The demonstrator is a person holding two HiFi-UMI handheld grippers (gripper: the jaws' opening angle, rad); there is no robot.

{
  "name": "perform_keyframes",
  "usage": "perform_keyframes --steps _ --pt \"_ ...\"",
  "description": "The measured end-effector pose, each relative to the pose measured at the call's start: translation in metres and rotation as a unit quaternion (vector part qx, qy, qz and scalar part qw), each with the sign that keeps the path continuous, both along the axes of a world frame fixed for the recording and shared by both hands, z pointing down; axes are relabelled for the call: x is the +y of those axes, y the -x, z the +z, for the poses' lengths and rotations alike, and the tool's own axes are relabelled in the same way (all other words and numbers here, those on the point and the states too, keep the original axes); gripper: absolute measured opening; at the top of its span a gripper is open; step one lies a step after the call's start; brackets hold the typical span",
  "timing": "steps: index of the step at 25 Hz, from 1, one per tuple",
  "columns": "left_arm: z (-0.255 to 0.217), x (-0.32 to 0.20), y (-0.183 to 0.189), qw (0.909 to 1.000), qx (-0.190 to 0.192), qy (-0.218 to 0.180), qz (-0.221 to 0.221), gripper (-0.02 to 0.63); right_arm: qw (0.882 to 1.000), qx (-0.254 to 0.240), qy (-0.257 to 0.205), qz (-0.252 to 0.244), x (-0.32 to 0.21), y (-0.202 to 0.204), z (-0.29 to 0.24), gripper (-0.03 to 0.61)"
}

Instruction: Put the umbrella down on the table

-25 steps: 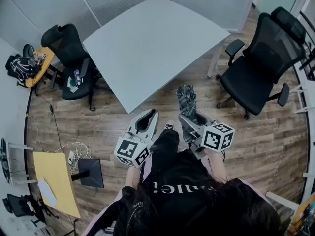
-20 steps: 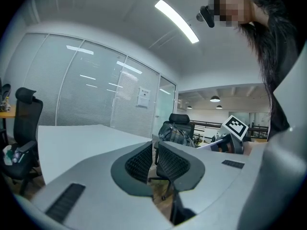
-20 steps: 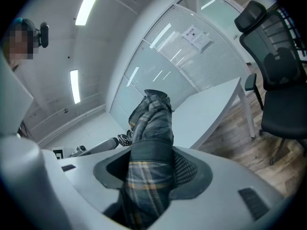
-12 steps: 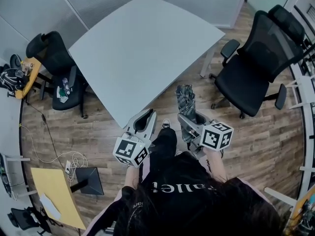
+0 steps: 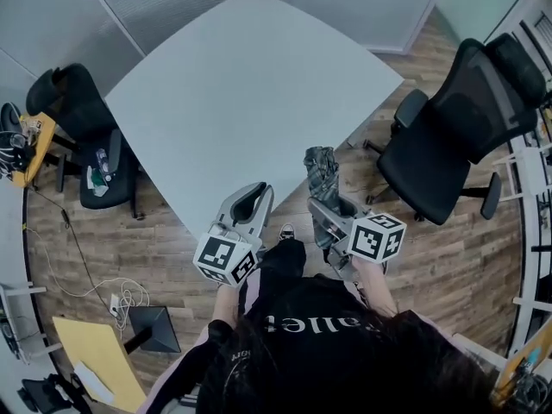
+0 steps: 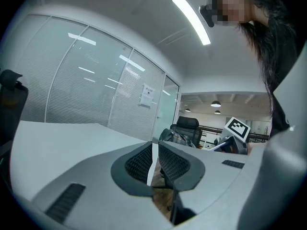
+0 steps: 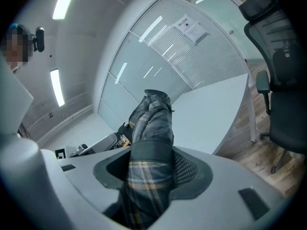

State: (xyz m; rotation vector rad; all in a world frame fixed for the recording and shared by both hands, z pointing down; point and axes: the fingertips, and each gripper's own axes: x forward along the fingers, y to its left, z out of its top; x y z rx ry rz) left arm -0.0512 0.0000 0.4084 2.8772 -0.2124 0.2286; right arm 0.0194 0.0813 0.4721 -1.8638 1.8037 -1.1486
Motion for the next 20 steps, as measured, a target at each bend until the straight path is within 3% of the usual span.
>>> perform_keyframes --steps 10,20 --pt "0.002 -0.076 -0.043 0.9996 0.013 0.004 0.027 0.057 1.0 0.007 0.01 0.017 -0.076 -0.038 0.0 0.232" --pt "0.007 -0.104 -0.054 0.9989 0.025 0.025 0.03 0.057 0.999 0.022 0.029 0.025 -0.098 -0.052 -0.006 0.232"
